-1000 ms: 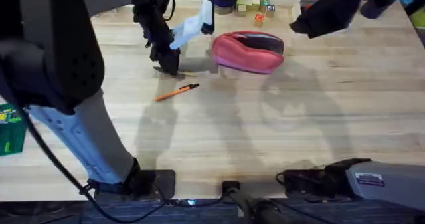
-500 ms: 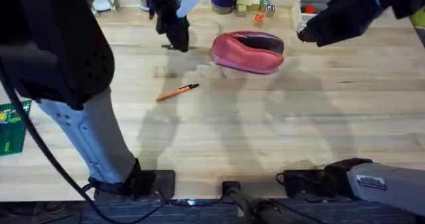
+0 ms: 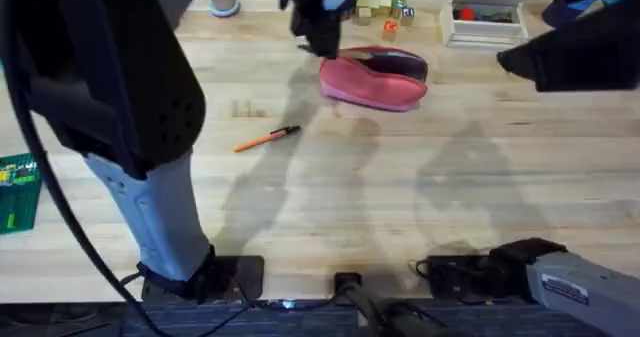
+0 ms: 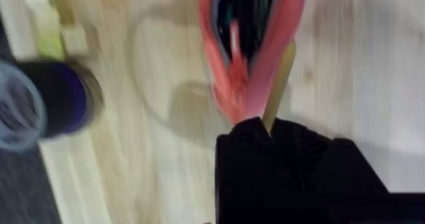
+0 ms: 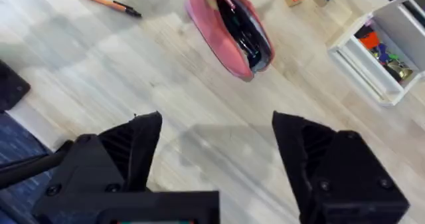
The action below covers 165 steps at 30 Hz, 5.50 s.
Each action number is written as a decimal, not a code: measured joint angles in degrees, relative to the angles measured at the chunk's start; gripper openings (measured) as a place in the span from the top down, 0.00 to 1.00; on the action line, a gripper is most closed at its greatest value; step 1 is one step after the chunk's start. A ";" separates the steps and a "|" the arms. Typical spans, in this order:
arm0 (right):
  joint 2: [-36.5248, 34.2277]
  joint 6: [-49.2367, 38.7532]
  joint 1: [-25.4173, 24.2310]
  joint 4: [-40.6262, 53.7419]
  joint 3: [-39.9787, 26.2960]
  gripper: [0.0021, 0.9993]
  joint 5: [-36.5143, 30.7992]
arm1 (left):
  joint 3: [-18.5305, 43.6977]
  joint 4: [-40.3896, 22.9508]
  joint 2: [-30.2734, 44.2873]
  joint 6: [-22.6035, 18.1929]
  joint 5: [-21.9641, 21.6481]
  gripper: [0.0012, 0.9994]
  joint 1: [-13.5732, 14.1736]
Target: Unzip the bag, pick up the pens from the table one at a time and place them inside, then zip the bag closed.
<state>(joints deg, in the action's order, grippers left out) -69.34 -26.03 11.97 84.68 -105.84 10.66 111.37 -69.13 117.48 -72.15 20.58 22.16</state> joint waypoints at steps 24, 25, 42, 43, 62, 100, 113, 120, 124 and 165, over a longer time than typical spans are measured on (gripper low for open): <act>1.47 0.14 0.00 1.07 -0.02 0.00 -0.38 | 0.00 17.49 0.02 15.01 8.56 0.96 9.22; 1.47 0.14 0.00 1.07 -0.02 0.00 -0.38 | 0.00 17.51 0.02 16.09 8.61 0.96 9.31; 1.47 0.14 0.00 1.07 -0.02 0.00 -0.40 | 0.02 17.49 6.41 22.75 10.38 0.96 9.59; 1.47 0.12 0.00 1.07 -0.02 0.00 -0.40 | 0.02 17.47 6.42 22.85 9.84 0.96 9.59; 1.47 0.11 0.02 1.07 -0.02 0.00 -0.39 | 0.02 12.23 9.42 22.93 -3.66 0.96 9.59; 1.47 -0.10 0.02 1.07 -0.02 0.00 -0.40 | 18.88 -10.38 9.44 23.09 -3.76 0.00 6.61; 1.47 -0.13 0.02 1.07 -0.02 0.00 -1.99 | 16.54 -13.88 2.15 19.40 -3.63 0.00 1.01; 1.47 -0.13 0.02 1.07 -0.02 0.00 -2.54 | 1.01 -9.28 -13.81 17.84 -3.48 0.00 -11.21; 1.47 -0.13 0.02 1.07 -0.02 0.00 -2.80 | -8.41 -6.13 -20.81 17.62 -3.57 0.00 -18.17; 1.47 -2.31 0.02 1.07 -0.02 0.00 -3.39 | -26.38 -16.46 -32.42 6.68 -1.71 0.00 -15.81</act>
<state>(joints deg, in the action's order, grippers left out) -67.88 -28.34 11.99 85.76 -105.86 7.27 84.99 -85.58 85.06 -65.46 18.87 6.35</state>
